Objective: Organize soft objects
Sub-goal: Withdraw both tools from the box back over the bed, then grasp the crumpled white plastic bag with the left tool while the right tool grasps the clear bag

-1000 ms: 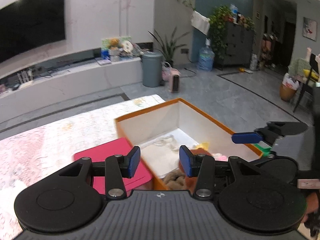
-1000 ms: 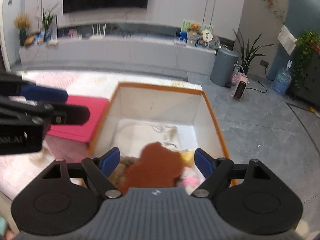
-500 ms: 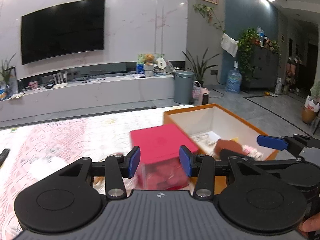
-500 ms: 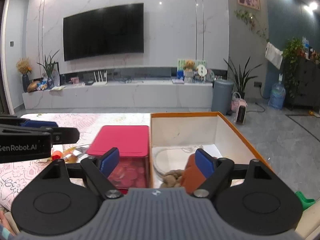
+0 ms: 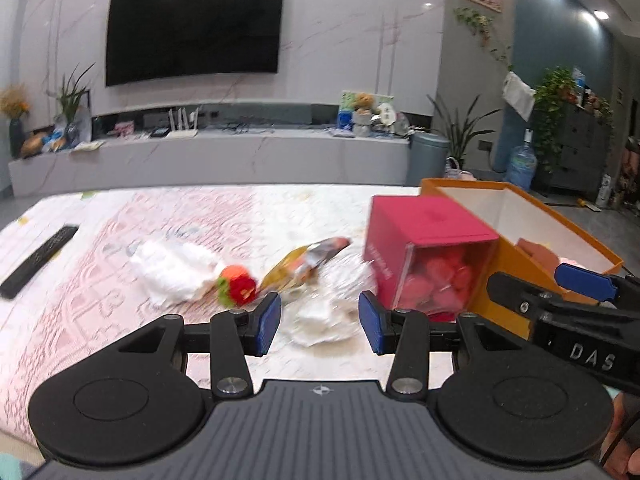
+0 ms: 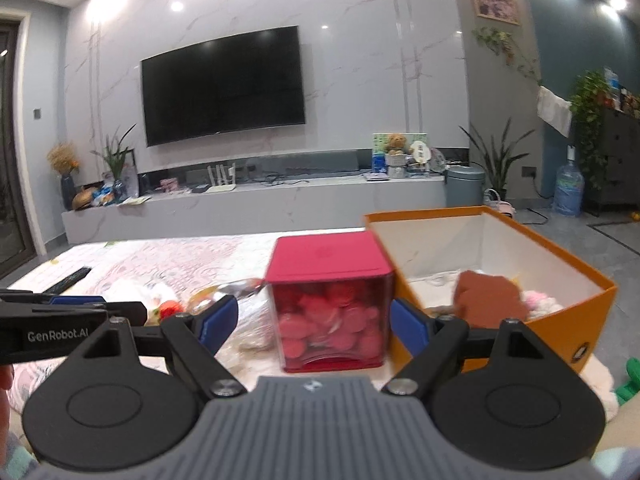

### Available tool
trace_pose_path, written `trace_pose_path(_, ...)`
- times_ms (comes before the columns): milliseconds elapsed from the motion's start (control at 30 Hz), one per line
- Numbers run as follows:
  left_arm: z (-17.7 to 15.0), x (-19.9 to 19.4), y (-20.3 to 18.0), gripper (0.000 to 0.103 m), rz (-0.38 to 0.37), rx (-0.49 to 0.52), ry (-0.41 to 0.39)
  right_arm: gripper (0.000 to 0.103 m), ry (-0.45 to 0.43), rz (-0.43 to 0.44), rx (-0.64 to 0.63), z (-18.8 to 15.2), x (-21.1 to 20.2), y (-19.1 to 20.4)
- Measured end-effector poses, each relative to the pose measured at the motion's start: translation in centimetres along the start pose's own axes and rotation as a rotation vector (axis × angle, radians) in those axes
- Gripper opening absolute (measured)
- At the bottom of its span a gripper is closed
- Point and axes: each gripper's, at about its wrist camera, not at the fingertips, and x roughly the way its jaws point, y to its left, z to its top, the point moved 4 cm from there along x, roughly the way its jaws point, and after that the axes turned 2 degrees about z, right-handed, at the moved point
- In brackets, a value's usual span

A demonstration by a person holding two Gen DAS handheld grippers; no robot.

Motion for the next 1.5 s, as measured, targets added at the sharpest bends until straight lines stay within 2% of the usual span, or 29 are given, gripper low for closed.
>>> trace_pose_path(333,-2.1,0.7,4.2,0.052,0.035,0.003,0.072,0.078,0.11,0.085,-0.119,-2.0,4.2,4.7)
trace_pose_path(433,-2.0,1.8,4.8,0.046,0.04,0.04,0.117,0.075,0.159,0.102,-0.146,-2.3,6.1,5.7)
trace_pose_path(600,-1.4,4.3,5.8,0.046,0.029,0.122,0.167,0.068,0.208,0.138,-0.245,-2.2,8.8,7.8)
trace_pose_path(667,-1.3,5.3,6.4,0.046,0.027,0.115,0.179,0.063,0.223,0.161,-0.28,-2.1,10.2,8.5)
trace_pose_path(767,-1.6,6.4,7.1,0.046,0.021,0.075,0.203,0.06,0.242,0.17,-0.296,-2.4,12.2,9.1)
trace_pose_path(1000,-0.9,7.6,7.9,0.046,0.073,0.151,0.21,0.06,0.263,0.18,-0.322,-2.9,15.5,10.2)
trace_pose_path(1067,0.0,8.4,9.0,0.051,0.12,0.163,0.199,0.061,0.256,0.182,-0.332,-2.8,16.1,10.6)
trace_pose_path(1100,0.3,8.7,9.5,0.056,0.133,0.152,0.197,0.06,0.254,0.188,-0.338,-2.8,16.3,10.8)
trace_pose_path(1267,1.1,10.7,12.5,0.067,0.191,0.02,0.189,0.054,0.258,0.191,-0.348,-3.1,17.4,11.2)
trace_pose_path(1367,0.9,11.7,13.7,0.07,0.216,-0.045,0.202,0.051,0.258,0.183,-0.36,-3.3,17.6,11.2)
trace_pose_path(1400,0.8,12.0,14.0,0.071,0.222,-0.062,0.214,0.049,0.259,0.18,-0.369,-3.4,17.7,11.3)
trace_pose_path(1433,0.8,12.2,14.3,0.071,0.225,-0.073,0.221,0.04,0.266,0.177,-0.372,-3.5,17.7,11.3)
trace_pose_path(1500,0.9,12.5,14.8,0.076,0.24,-0.093,0.221,0.035,0.261,0.156,-0.395,-3.9,17.7,11.5)
